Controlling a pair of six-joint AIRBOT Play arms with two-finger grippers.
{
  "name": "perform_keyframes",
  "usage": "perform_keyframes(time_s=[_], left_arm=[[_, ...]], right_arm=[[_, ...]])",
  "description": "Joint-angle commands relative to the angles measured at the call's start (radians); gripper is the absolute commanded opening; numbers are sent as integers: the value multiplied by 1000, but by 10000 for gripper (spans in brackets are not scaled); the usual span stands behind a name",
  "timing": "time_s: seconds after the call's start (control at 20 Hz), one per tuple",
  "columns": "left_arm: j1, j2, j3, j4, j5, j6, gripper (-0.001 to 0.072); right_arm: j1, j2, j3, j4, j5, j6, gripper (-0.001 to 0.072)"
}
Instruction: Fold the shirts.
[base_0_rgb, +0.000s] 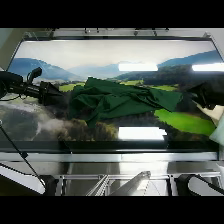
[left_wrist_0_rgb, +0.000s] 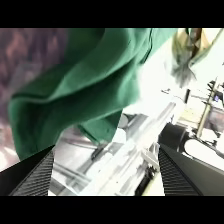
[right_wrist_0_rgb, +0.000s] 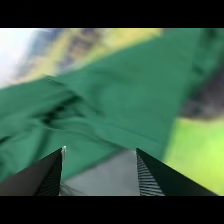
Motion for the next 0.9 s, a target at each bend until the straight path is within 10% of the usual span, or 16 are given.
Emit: perform_keyframes(time_s=[0.0, 0.5, 0.75, 0.85], left_arm=[[-2, 32, -97, -2, -34, 31, 717], [15, 43, -121, -1, -82, 27, 717], [0, 42, -118, -39, -345, 26, 717], [-25, 14, -64, -63, -428, 20, 700]], right_arm=[[1, -58, -79, -94, -83, 56, 498], [135, -364, -81, 343, -90, -202, 495], [137, -373, -80, 494, -85, -290, 25], [137, -373, -80, 494, -80, -289, 24]])
